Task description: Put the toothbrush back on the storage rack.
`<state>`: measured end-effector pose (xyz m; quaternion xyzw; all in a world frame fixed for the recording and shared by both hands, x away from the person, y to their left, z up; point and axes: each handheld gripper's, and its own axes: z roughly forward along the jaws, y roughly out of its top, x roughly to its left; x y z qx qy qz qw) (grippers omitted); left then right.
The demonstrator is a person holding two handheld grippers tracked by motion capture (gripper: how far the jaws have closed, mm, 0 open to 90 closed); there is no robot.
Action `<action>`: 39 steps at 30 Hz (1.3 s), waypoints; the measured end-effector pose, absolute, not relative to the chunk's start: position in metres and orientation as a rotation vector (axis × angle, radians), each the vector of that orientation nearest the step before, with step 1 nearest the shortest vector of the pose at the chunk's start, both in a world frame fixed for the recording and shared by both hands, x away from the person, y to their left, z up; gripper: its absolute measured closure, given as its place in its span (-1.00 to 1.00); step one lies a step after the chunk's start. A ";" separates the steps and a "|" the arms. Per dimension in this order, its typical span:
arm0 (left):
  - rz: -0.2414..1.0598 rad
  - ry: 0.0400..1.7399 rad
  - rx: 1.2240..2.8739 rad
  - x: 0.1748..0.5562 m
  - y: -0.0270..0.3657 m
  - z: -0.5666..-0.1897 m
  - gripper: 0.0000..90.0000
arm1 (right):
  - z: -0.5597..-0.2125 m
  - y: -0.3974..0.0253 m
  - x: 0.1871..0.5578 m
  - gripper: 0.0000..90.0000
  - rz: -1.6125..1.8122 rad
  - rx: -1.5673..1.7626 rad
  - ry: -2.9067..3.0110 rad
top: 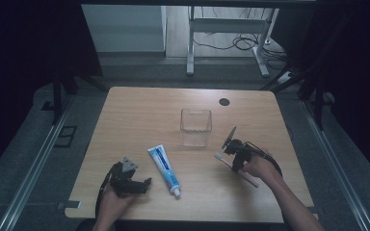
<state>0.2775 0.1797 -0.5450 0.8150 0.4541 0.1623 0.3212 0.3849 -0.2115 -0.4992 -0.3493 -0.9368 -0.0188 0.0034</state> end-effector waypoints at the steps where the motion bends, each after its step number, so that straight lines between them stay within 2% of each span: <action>1: 0.427 1.193 2.141 0.277 0.180 -0.545 -0.91 | -0.499 -0.212 0.385 0.73 -0.061 -1.101 -2.933; 39: 0.427 1.191 2.143 0.278 0.180 -0.545 -0.90 | -0.451 -0.232 0.365 0.74 -0.470 -1.118 -2.995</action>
